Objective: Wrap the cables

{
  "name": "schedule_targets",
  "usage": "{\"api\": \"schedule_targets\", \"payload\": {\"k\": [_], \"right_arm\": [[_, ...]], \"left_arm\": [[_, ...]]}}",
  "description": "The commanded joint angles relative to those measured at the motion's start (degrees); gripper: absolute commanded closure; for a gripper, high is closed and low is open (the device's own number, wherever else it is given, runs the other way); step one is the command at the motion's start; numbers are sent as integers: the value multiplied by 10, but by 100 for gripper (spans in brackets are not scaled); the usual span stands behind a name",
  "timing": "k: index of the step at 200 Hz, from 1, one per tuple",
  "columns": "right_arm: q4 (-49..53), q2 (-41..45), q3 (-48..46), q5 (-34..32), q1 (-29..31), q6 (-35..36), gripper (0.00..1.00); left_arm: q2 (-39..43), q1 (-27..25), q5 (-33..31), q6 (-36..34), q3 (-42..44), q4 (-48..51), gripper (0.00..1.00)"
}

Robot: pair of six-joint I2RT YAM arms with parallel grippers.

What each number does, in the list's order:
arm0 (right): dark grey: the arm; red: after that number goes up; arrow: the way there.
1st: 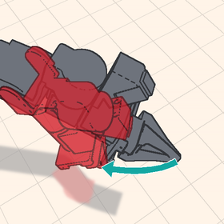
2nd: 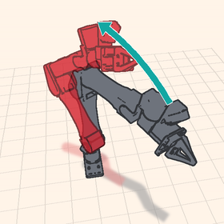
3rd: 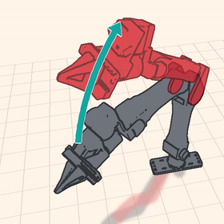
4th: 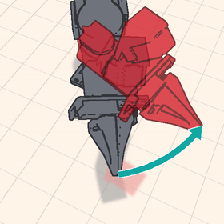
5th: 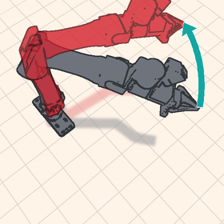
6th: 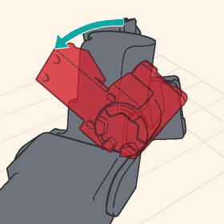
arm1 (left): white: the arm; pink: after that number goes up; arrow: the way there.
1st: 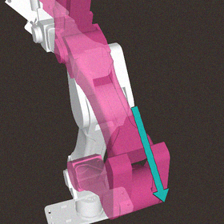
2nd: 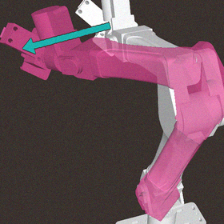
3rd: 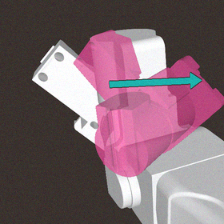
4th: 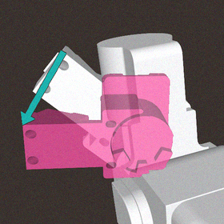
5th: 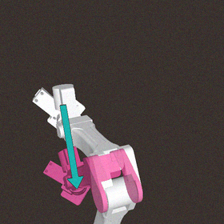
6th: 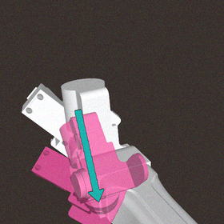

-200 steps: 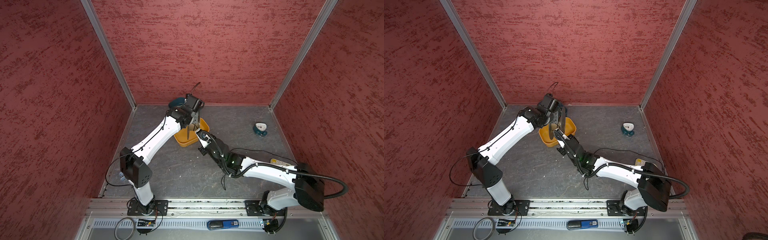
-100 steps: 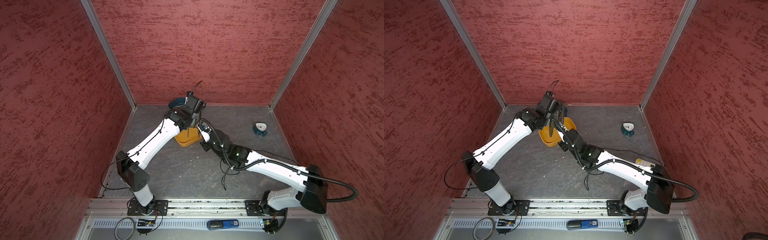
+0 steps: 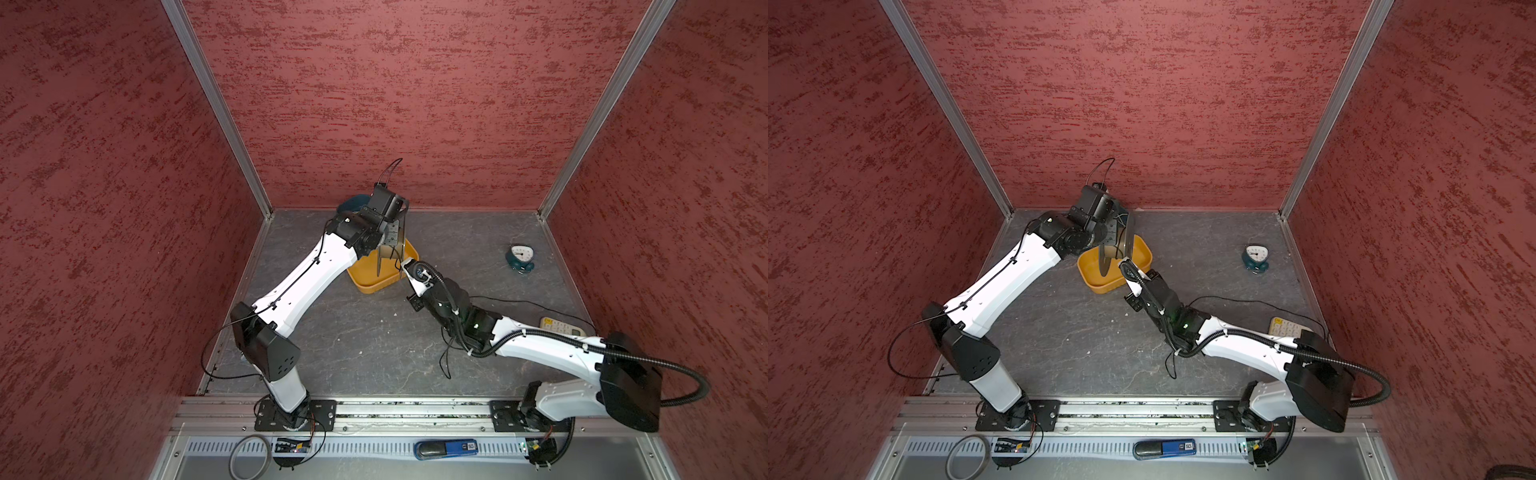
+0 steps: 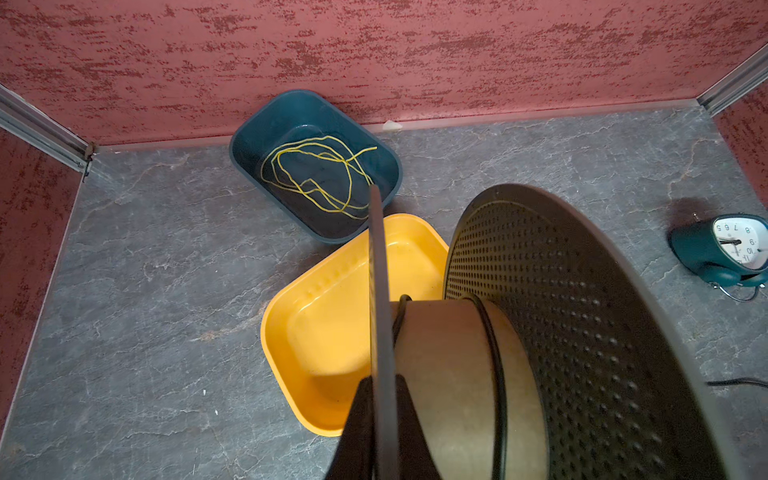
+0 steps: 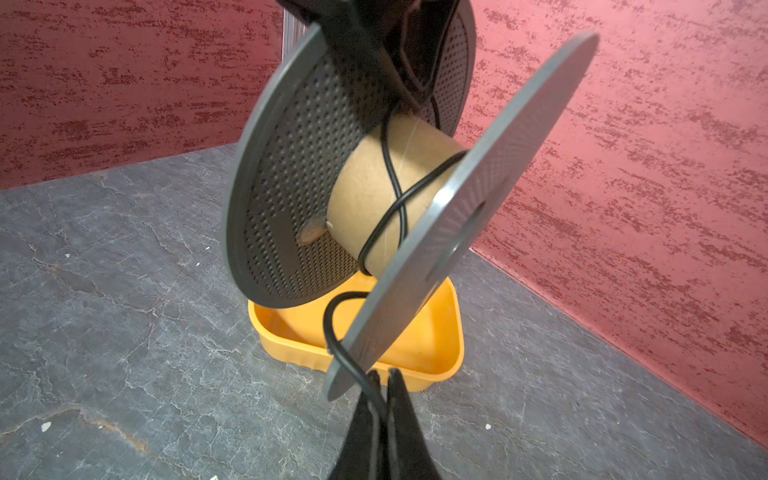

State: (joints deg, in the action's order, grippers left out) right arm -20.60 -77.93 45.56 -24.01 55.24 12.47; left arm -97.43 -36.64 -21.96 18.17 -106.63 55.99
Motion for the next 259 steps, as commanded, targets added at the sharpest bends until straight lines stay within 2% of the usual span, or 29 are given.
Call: {"api": "schedule_targets", "payload": {"k": [1, 63, 127, 185, 213, 259], "right_arm": [[-97, 3, -10, -23, -14, 20, 90], [-144, 28, -24, -39, -16, 41, 79], [-169, 12, -11, -38, -18, 60, 81], [-99, -13, 44, -37, -54, 34, 82], [-40, -18, 76, -5, -89, 1, 82], [46, -33, 107, 137, -172, -80, 84]], "left_arm": [[0, 3, 11, -11, -17, 20, 100], [3, 0, 24, -12, 12, 15, 100], [13, -12, 32, -11, 44, 2, 100], [64, -22, 23, -57, 102, -47, 100], [91, -23, 38, -75, 120, -68, 100], [121, -23, 100, -130, 144, -103, 100]]}}
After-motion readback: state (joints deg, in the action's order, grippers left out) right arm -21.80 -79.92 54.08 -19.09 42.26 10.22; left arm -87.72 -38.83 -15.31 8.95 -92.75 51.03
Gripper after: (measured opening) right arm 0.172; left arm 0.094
